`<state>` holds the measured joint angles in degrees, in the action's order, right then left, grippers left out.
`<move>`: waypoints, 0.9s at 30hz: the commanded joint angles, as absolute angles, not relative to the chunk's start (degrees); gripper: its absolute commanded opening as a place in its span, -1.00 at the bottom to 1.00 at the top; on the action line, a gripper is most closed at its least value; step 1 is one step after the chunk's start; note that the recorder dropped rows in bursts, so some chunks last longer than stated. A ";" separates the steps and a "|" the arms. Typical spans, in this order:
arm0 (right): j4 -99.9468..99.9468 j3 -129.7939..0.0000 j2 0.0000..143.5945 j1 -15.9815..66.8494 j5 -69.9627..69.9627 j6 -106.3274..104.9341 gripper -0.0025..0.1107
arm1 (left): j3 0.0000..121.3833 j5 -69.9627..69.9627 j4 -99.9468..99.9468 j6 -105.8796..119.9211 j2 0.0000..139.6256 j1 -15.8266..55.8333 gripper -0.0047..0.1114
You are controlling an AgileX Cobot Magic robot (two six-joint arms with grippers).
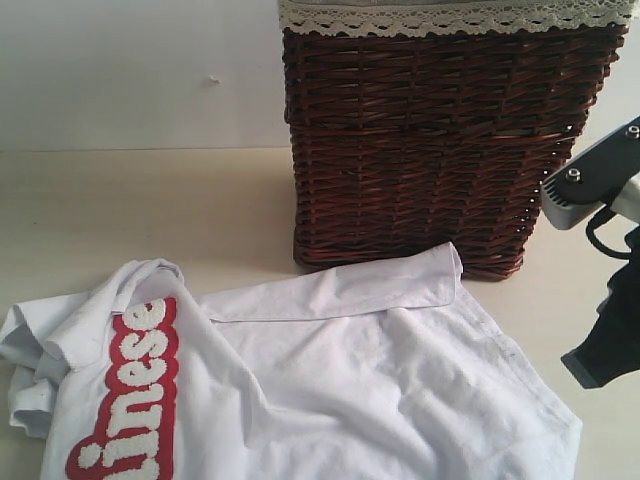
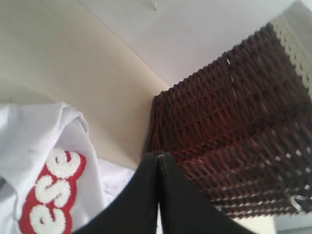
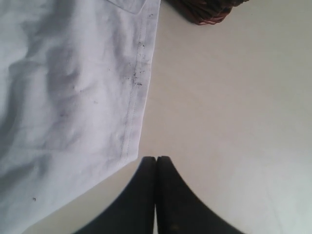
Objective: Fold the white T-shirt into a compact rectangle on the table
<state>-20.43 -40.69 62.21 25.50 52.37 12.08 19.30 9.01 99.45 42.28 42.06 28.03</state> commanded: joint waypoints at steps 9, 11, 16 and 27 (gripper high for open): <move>-20.15 -40.97 62.07 25.31 52.20 11.60 -0.96 | 19.43 -27.66 73.22 44.20 45.38 27.94 -0.92; -20.03 -40.97 62.07 25.31 52.22 11.60 -0.96 | 19.52 -33.39 64.33 49.03 47.22 27.94 -0.92; -19.89 -40.97 62.07 25.31 52.22 11.60 -0.96 | 20.50 -33.92 42.65 53.64 49.41 27.94 -0.92; -19.43 -40.97 62.07 25.31 54.88 5.27 -0.96 | 22.64 -27.24 0.00 46.27 54.08 26.42 -0.92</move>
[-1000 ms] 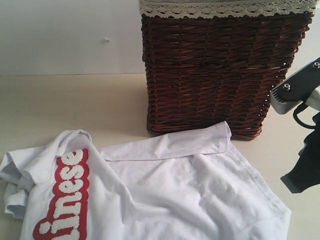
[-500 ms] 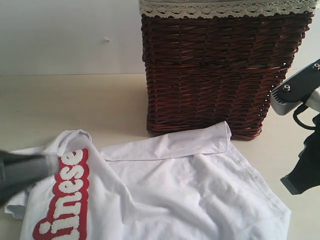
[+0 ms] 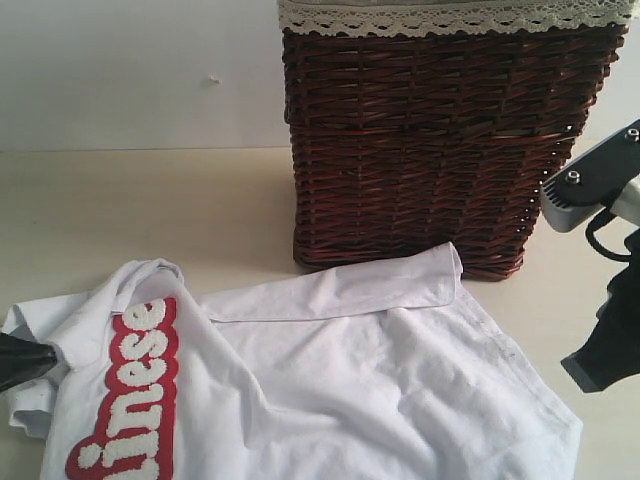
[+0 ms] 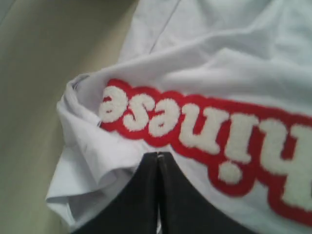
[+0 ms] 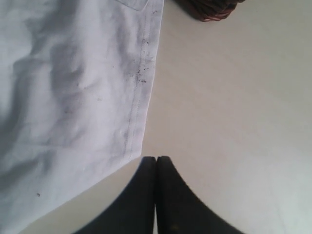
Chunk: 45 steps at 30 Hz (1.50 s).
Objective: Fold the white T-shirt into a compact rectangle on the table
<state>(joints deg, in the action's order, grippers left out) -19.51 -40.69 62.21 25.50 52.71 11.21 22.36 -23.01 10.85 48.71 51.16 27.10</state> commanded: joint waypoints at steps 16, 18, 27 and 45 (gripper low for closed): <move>11.88 -30.72 62.64 25.31 50.27 -32.94 -0.96 | 22.64 -42.92 12.20 50.32 48.11 34.22 -0.92; 11.88 -30.35 64.23 25.31 47.96 -28.99 -0.90 | 22.64 -39.92 13.03 50.32 49.33 34.22 -0.92; 8.36 -30.35 77.05 25.31 44.88 -21.80 -0.06 | 22.64 -29.22 21.72 50.56 58.99 34.22 -0.92; 16.21 -41.68 93.26 25.31 35.43 -21.11 -0.96 | 22.64 -21.30 30.13 55.50 66.59 34.22 -0.92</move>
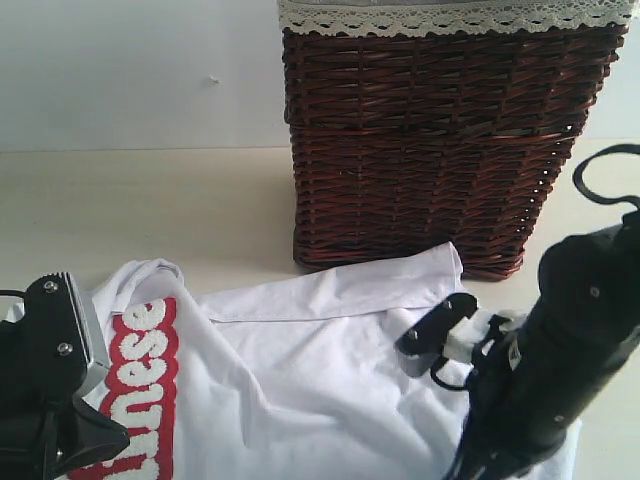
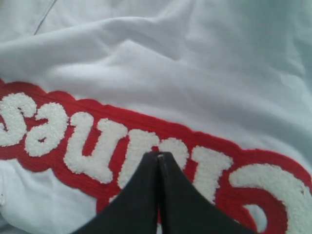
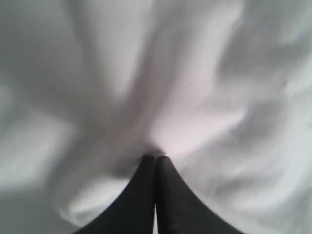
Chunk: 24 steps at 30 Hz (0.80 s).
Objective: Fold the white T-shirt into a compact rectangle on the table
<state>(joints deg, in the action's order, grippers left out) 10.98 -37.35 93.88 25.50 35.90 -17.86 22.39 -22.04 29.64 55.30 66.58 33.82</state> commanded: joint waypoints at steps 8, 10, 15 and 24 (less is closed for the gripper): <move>-0.58 -46.12 94.67 25.31 34.53 -0.94 -0.51 | 22.64 -19.51 30.31 55.50 66.59 34.22 -0.92; -8.33 -46.12 94.67 25.31 34.76 5.77 -0.17 | 22.64 -17.75 30.89 55.27 66.71 34.22 -0.86; -11.64 -46.12 96.01 25.31 34.64 7.63 0.00 | 22.64 -15.72 32.71 55.27 70.18 34.22 -0.40; -2.90 -46.12 102.65 25.31 35.28 2.82 0.00 | 22.64 -10.73 33.86 54.84 79.16 34.22 -0.11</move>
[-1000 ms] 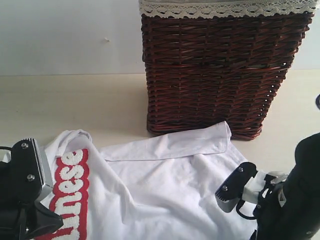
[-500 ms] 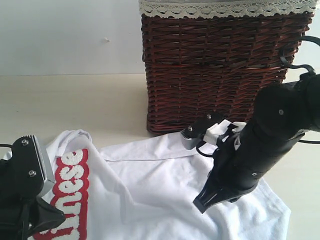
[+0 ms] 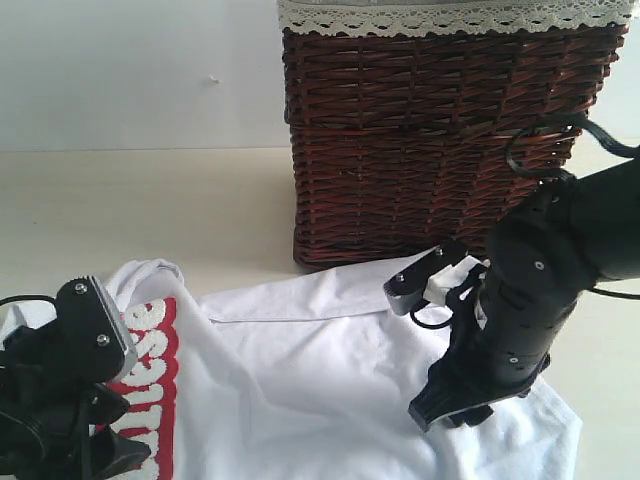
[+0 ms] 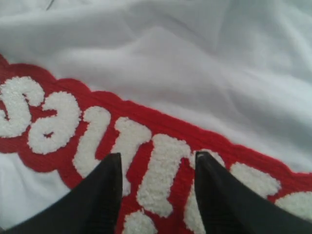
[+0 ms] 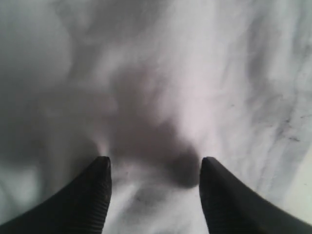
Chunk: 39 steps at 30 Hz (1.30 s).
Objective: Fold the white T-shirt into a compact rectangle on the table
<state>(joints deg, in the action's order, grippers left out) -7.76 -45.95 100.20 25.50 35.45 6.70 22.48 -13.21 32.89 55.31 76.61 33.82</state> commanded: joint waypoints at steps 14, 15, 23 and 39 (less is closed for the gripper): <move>18.33 -49.04 107.70 25.31 31.64 -19.68 -0.96 | 24.32 -10.18 34.29 54.84 82.50 34.22 -0.11; 21.08 -50.25 107.70 25.31 31.45 -22.48 -0.96 | 24.32 -10.18 34.29 54.84 83.23 34.22 -0.11; 36.06 -61.49 107.70 25.31 33.13 -31.32 -0.96 | 25.53 -10.43 34.73 54.84 86.06 34.22 -0.11; 7.37 -64.81 106.81 25.31 52.38 -10.08 -0.06 | 25.51 -10.22 34.73 54.84 86.06 34.22 -0.11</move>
